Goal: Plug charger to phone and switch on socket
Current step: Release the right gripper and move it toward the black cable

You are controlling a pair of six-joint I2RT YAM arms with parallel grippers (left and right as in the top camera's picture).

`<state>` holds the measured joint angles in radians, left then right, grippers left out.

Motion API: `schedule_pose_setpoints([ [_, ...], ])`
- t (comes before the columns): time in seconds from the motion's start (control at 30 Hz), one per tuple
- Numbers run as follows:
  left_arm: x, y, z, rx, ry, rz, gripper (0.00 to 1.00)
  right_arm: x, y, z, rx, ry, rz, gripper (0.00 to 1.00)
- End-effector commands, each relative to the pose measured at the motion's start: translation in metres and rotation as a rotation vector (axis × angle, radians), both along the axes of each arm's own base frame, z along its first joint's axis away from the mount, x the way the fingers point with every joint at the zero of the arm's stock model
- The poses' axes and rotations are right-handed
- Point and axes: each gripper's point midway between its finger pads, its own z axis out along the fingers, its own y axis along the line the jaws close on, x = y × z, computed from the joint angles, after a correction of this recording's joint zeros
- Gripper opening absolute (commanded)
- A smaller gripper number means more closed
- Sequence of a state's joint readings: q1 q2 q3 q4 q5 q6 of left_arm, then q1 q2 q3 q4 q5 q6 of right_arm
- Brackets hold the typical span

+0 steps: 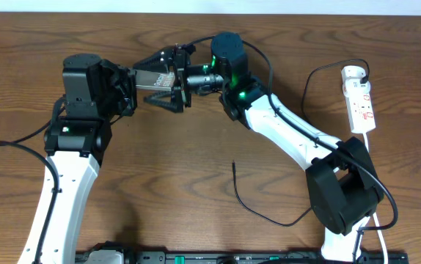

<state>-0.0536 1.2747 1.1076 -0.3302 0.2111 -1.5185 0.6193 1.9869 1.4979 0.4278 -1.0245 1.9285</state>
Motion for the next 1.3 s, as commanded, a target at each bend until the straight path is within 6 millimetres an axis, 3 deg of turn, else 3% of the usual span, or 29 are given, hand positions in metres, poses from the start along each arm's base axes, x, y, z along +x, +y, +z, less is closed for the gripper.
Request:
schedule_pose_setpoints([
  [0.0,0.003,-0.003,0.012,0.003,-0.034,-0.019,0.07,-0.003,-0.002,0.017,0.025,-0.051,0.013,0.99],
  [0.17,0.004,-0.001,0.012,0.009,-0.034,-0.008,0.07,0.006,-0.01,0.017,0.026,-0.073,-0.005,0.99],
  [0.3,0.006,0.018,0.012,0.026,-0.038,0.03,0.07,0.016,-0.026,0.018,0.029,-0.097,-0.005,0.99],
  [0.43,0.01,0.034,0.027,0.117,-0.145,-0.12,0.07,0.033,-0.044,0.018,0.034,-0.237,-0.038,0.99],
  [0.63,0.004,0.04,0.071,0.048,-0.374,-0.353,0.07,0.055,-0.067,0.016,0.027,-0.513,-0.087,0.99],
  [0.73,-0.001,0.035,0.092,-0.012,-0.499,-0.51,0.07,0.066,-0.082,-0.003,-0.034,-0.584,-0.099,0.99],
  [0.83,-0.003,0.026,0.089,-0.067,-0.528,-0.624,0.07,0.075,-0.095,-0.02,-0.109,-0.618,-0.111,0.99],
  [0.93,-0.002,0.014,0.078,-0.119,-0.531,-0.723,0.07,0.083,-0.11,-0.04,-0.239,-0.643,-0.118,0.99],
  [1.07,0.004,-0.01,0.054,-0.138,-0.548,-0.865,0.07,0.086,-0.151,-0.072,-0.687,-0.67,-0.094,0.99],
  [1.17,0.007,-0.031,0.044,-0.106,-0.57,-0.931,0.07,0.073,-0.2,-0.074,-1.053,-0.663,-0.035,0.99],
  [1.27,0.004,-0.048,0.04,-0.099,-0.576,-0.976,0.07,0.052,-0.232,-0.077,-1.262,-0.624,0.041,0.99],
])
